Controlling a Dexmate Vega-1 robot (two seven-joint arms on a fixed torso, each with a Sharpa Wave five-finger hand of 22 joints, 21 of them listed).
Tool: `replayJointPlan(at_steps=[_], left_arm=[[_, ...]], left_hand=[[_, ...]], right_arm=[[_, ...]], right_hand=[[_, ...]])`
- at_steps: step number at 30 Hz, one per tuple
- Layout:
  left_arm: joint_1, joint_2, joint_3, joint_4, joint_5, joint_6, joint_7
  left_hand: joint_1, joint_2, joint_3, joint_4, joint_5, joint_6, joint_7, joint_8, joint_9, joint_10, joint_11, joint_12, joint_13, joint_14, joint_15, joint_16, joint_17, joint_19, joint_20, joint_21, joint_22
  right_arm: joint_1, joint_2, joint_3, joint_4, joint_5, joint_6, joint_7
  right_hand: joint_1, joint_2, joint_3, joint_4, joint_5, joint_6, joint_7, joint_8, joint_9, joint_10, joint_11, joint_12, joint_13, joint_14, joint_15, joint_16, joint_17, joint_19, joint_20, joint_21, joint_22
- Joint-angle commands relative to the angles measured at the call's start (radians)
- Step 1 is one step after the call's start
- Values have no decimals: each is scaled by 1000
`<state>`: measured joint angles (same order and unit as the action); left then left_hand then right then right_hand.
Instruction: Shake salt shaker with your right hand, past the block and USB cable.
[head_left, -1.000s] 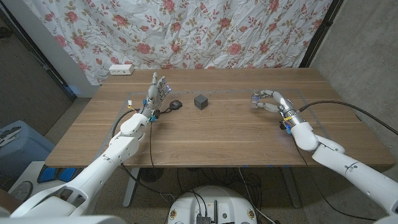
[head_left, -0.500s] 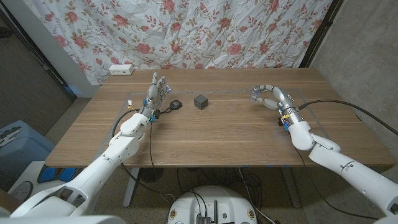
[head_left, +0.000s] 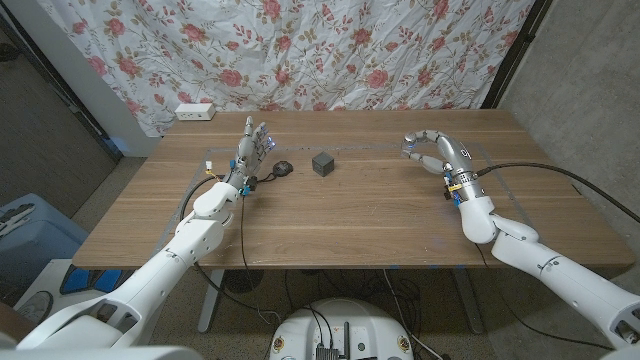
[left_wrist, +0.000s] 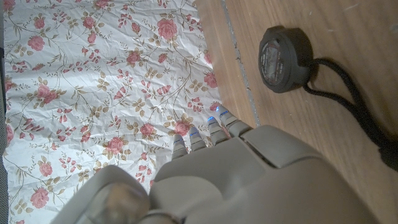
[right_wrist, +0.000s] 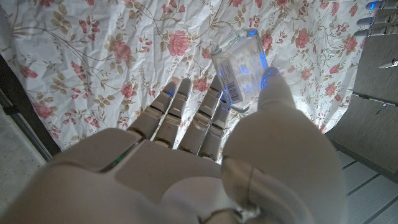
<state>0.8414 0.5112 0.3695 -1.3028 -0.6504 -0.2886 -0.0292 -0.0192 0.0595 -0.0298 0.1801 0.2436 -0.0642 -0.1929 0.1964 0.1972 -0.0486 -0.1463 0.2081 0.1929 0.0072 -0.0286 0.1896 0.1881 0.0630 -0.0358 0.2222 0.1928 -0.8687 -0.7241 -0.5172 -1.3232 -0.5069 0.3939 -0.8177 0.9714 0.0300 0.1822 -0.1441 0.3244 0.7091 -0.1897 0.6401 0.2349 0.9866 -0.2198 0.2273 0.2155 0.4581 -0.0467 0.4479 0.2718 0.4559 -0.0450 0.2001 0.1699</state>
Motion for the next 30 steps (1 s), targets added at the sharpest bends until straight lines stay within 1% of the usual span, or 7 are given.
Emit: replayJointPlan(at_steps=[1,10,14,17,22,26,30], left_arm=[[0,0,0,0,0,0,0],[0,0,0,1,0,0,0],[0,0,0,1,0,0,0],[0,0,0,1,0,0,0],[0,0,0,1,0,0,-1],[0,0,0,1,0,0,-1],[0,0,0,1,0,0,-1]], left_hand=[[0,101,-2,6,4,3,-8,4,6,-2,-10,3,4,1,-106,5,6,5,-24,4,5],[0,101,-2,6,4,3,-8,4,6,0,-10,4,4,2,-107,5,6,5,-24,4,5],[0,101,-2,6,4,3,-7,4,6,0,-9,4,4,2,-106,5,6,5,-23,4,5],[0,101,-2,6,4,4,-8,5,6,-1,-10,4,4,1,-106,5,6,5,-24,4,5],[0,101,-2,6,4,4,-8,4,6,0,-11,4,4,2,-106,5,6,5,-23,4,5],[0,101,-2,6,4,4,-7,5,6,0,-10,4,4,1,-104,5,6,5,-23,4,5],[0,101,-2,6,4,4,-7,5,6,0,-9,4,4,1,-105,5,6,5,-24,4,5]], right_arm=[[68,12,-84,57,-156,-53,-187],[92,4,-129,55,-222,-138,-265],[97,-7,-142,44,-234,-170,-271],[103,-17,-156,30,-273,-224,-280],[117,-30,-177,6,-305,-288,-260],[140,-35,-199,16,-331,-301,-267],[153,-33,-217,17,-361,-347,-280]], right_hand=[[28,40,4,1,-5,35,-30,4,2,11,-3,-2,3,15,-153,8,4,12,-33,6,3],[26,41,2,2,-9,34,-30,4,2,17,-3,0,6,25,-153,11,5,16,-34,6,3],[25,41,3,2,-11,34,-30,5,2,18,-3,0,7,27,-153,10,4,17,-34,6,3],[23,42,3,2,-12,34,-29,5,1,18,-3,-1,6,30,-152,8,3,18,-34,6,3],[22,42,3,2,-14,31,-30,4,1,19,-3,-1,7,32,-153,7,3,18,-35,5,3],[20,42,4,3,-17,26,-29,2,1,17,-3,-4,7,34,-153,3,1,19,-34,5,3],[17,41,4,3,-19,23,-29,1,1,16,-3,-6,6,36,-153,-1,-2,17,-32,4,3]])
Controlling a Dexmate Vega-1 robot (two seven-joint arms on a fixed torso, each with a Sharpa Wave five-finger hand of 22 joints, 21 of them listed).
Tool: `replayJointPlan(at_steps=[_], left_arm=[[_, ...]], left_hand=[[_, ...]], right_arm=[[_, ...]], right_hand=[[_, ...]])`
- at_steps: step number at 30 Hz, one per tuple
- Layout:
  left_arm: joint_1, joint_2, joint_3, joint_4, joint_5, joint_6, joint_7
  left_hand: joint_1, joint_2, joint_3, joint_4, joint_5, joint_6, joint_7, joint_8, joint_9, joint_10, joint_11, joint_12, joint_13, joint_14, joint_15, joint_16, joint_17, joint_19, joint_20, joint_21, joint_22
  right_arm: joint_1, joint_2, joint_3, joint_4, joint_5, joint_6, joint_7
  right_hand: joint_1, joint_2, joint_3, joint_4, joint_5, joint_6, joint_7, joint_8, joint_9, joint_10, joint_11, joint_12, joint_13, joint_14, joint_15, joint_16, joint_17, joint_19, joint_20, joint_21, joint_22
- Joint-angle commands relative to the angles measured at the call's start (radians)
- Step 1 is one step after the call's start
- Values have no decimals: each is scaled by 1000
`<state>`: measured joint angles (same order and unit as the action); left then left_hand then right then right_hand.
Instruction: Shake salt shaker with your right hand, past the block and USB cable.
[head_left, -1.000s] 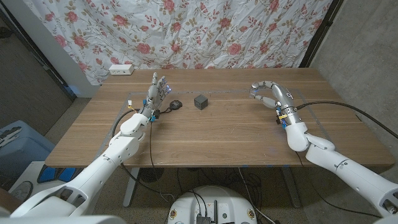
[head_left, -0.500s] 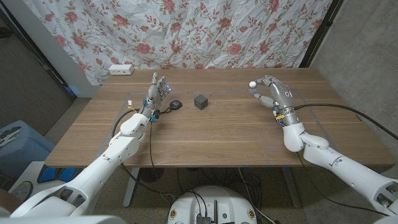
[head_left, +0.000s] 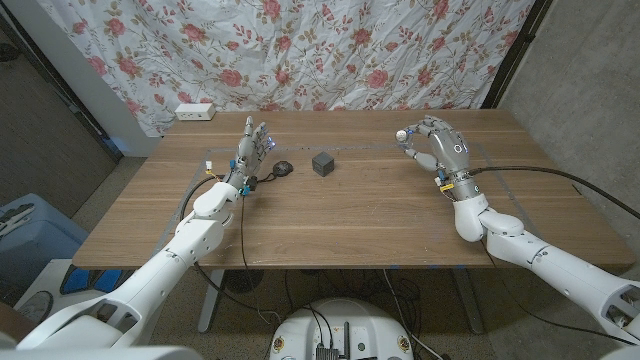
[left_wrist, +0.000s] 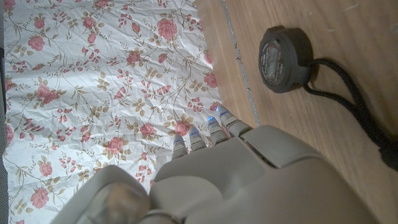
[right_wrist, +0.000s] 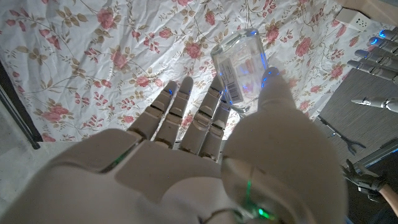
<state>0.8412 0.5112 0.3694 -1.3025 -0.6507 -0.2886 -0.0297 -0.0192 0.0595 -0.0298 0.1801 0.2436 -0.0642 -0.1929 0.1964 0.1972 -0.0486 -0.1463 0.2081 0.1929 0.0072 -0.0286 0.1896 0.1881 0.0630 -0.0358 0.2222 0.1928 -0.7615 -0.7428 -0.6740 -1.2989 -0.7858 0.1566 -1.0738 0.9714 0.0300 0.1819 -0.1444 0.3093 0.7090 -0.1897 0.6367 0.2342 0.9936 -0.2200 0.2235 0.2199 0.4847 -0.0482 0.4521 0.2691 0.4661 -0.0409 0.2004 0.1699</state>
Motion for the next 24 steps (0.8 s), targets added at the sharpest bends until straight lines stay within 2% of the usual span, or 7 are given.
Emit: replayJointPlan(at_steps=[1,6,17,24], left_arm=[[0,0,0,0,0,0,0],[0,0,0,0,0,0,0],[0,0,0,1,0,-1,0],[0,0,0,0,0,0,0]], left_hand=[[0,101,-2,6,4,4,-8,4,6,0,-9,4,4,1,-105,5,6,5,-24,4,5],[0,101,-2,6,4,3,-9,4,6,0,-10,4,4,1,-106,5,6,5,-24,4,5],[0,101,-2,6,4,3,-8,4,6,-1,-9,4,4,2,-106,5,6,5,-24,4,5],[0,101,-2,6,4,3,-8,4,6,-1,-10,4,4,1,-106,5,6,5,-24,4,5]], right_arm=[[50,-13,-65,-3,-89,-116,-30],[63,-9,-75,11,-144,-153,-43],[20,52,50,44,-329,-142,-43],[-1,88,108,50,-459,-188,-43]], right_hand=[[16,41,4,4,-4,24,-29,5,1,9,-3,-2,1,10,-150,-6,1,7,-36,3,3],[18,43,7,2,-6,24,-29,5,1,9,-3,-4,2,14,-154,-8,0,6,-33,2,3],[15,45,8,2,-10,27,-29,8,1,10,-3,-4,3,22,-153,-9,-1,8,-31,2,3],[19,46,10,0,-12,29,-29,9,2,12,-4,-4,4,27,-156,-9,0,9,-30,1,3]])
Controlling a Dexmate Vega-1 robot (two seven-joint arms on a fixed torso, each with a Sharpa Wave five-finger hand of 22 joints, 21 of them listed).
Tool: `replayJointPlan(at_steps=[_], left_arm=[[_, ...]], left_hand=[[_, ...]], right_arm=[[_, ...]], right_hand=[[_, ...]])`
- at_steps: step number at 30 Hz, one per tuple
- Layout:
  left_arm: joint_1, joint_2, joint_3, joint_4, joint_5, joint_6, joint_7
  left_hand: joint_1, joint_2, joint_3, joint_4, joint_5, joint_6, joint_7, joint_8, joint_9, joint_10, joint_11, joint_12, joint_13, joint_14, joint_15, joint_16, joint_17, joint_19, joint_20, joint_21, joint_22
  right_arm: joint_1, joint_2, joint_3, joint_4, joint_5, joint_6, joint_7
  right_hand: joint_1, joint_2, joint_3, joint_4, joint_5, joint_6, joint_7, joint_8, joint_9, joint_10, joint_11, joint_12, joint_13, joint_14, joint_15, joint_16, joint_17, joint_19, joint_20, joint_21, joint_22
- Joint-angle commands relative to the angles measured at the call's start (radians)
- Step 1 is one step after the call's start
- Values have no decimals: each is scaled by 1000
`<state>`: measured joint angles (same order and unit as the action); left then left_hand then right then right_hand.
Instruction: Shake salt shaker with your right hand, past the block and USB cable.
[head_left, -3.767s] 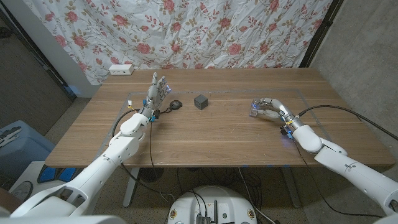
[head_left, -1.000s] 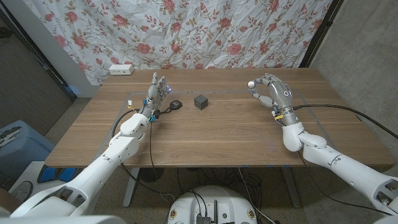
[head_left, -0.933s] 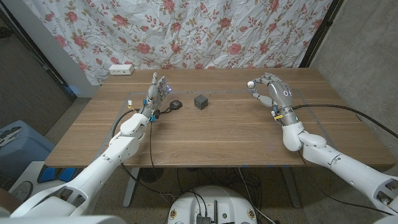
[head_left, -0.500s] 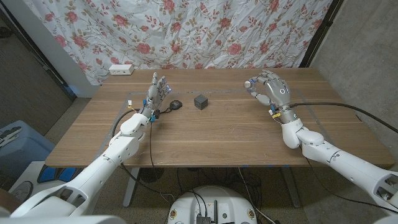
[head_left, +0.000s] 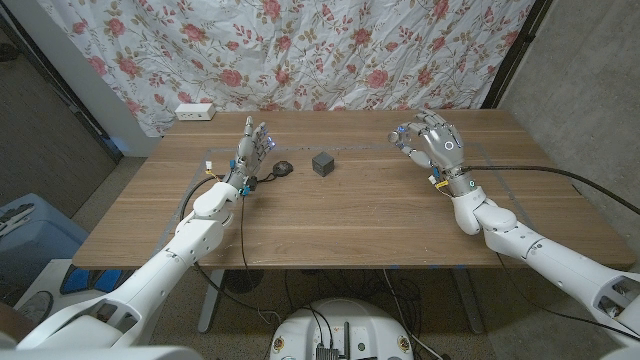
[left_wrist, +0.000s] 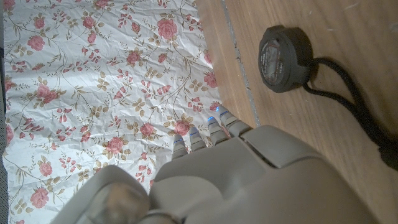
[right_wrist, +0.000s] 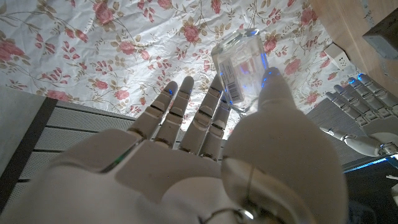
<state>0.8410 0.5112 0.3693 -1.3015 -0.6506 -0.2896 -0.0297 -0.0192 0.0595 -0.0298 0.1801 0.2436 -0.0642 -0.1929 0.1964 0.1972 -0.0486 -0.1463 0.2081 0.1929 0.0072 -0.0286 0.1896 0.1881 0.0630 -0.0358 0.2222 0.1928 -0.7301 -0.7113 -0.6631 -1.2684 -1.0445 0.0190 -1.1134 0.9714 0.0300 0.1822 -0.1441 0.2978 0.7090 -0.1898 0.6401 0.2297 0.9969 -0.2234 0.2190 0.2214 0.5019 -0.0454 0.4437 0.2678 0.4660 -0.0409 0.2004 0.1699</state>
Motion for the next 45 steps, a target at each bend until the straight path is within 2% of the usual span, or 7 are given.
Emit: replayJointPlan(at_steps=[1,10,18,30,45], left_arm=[[0,0,0,-1,0,1,0],[0,0,0,-1,0,1,0],[0,0,0,-1,0,1,0],[0,0,0,-1,0,1,0],[0,0,0,0,0,1,0]], left_hand=[[0,101,-2,6,4,2,-8,4,6,-1,-9,4,4,1,-106,5,6,5,-24,4,5],[0,101,-2,6,4,4,-7,5,6,0,-9,4,4,1,-106,5,6,5,-24,4,5],[0,101,-2,6,4,3,-8,4,6,-1,-10,4,4,1,-106,5,6,5,-24,4,5],[0,101,-2,6,4,3,-8,4,6,0,-9,4,4,1,-106,5,6,5,-24,4,5],[0,101,-2,6,4,3,-8,4,6,0,-9,4,4,1,-105,5,6,5,-24,5,5]], right_arm=[[-35,59,104,20,-218,-52,-4],[-55,67,128,1,-330,-118,-4],[-46,35,96,-13,-380,-202,-4],[-47,36,111,-14,-432,-228,-4],[12,-9,53,-16,-481,-276,-4]], right_hand=[[20,45,10,-2,-1,29,-29,6,6,10,0,1,3,11,-160,1,2,9,-30,1,3],[23,45,12,-4,-3,30,-29,7,6,13,0,2,5,14,-160,-1,1,11,-30,1,3],[25,42,14,-7,-7,27,-29,8,7,7,0,-4,2,14,-159,-9,-2,11,-30,0,3],[26,37,15,-9,-10,24,-29,7,7,4,0,-5,4,12,-156,-17,-4,5,-31,-3,2],[47,37,21,-19,-14,26,-31,11,8,1,0,-5,10,7,-163,-19,0,4,-36,-4,3]])
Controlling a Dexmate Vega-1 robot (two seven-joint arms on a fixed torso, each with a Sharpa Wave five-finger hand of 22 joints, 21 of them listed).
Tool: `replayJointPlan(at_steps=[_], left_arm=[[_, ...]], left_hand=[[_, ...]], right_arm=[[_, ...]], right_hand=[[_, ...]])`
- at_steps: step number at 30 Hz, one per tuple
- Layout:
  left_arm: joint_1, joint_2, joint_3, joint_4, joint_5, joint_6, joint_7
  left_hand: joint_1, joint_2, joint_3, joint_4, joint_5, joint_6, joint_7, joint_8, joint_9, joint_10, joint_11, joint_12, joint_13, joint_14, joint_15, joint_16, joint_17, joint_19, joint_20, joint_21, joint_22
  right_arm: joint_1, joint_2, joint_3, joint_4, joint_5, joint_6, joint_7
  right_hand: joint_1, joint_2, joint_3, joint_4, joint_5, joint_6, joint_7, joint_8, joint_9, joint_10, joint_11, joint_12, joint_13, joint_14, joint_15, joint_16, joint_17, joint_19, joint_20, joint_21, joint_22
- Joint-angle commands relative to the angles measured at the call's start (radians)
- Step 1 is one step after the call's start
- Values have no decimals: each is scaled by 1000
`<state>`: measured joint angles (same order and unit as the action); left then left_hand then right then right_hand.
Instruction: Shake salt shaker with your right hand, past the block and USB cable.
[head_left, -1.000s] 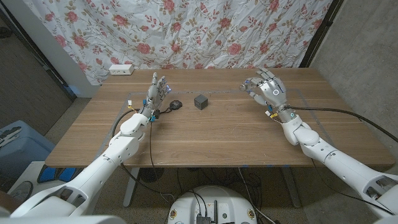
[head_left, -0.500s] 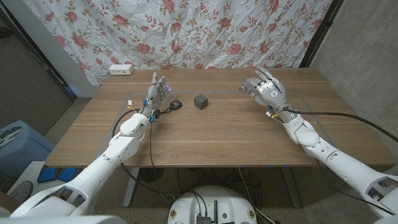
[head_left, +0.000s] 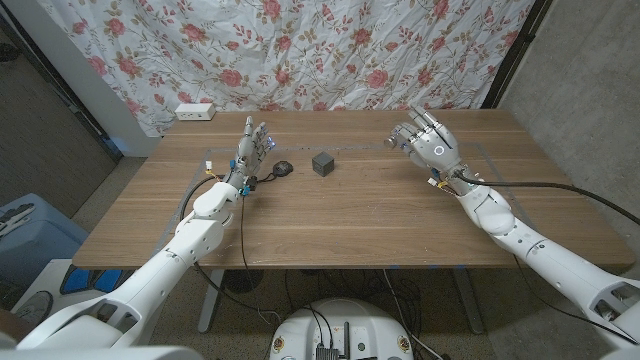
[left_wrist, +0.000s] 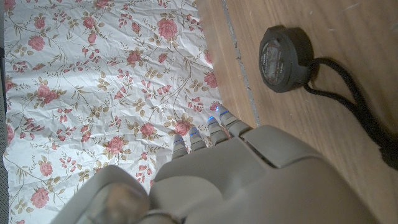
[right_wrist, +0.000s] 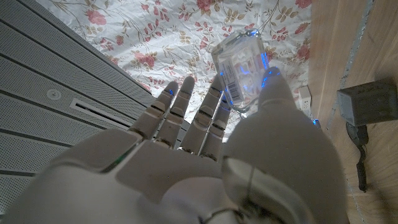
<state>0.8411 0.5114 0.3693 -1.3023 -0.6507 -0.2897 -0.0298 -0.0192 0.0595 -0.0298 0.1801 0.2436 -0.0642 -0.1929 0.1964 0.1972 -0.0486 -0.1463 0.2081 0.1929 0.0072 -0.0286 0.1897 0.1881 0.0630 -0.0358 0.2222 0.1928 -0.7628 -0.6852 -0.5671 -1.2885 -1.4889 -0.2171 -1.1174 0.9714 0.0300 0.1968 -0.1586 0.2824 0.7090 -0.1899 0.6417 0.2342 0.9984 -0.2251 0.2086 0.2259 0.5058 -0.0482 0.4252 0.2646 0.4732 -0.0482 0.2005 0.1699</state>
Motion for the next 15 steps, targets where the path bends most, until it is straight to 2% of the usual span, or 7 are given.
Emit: replayJointPlan(at_steps=[1,10,15], left_arm=[[0,0,0,0,0,1,0],[0,0,0,0,0,0,0],[0,0,0,0,0,1,0]], left_hand=[[0,101,-2,6,4,3,-8,4,6,0,-8,4,4,1,-105,5,6,5,-24,4,5],[0,101,-2,6,4,3,-8,4,6,-1,-10,4,4,0,-105,5,6,5,-24,4,5],[0,101,-2,6,4,3,-8,4,6,-1,-9,4,4,1,-105,5,6,5,-24,4,5]], right_arm=[[50,-39,-47,7,-38,-43,0],[66,-43,-56,31,-37,-78,0],[71,-56,-54,13,-43,-93,0]], right_hand=[[47,37,7,-5,2,27,-31,10,3,-1,2,6,6,3,-160,-1,3,-3,-29,-4,3],[59,36,9,-8,0,28,-31,12,5,-10,2,1,6,0,-158,-2,6,-4,-30,-4,3],[62,38,9,-7,-2,30,-32,14,5,-15,2,0,7,0,-156,2,10,-6,-30,-4,3]])
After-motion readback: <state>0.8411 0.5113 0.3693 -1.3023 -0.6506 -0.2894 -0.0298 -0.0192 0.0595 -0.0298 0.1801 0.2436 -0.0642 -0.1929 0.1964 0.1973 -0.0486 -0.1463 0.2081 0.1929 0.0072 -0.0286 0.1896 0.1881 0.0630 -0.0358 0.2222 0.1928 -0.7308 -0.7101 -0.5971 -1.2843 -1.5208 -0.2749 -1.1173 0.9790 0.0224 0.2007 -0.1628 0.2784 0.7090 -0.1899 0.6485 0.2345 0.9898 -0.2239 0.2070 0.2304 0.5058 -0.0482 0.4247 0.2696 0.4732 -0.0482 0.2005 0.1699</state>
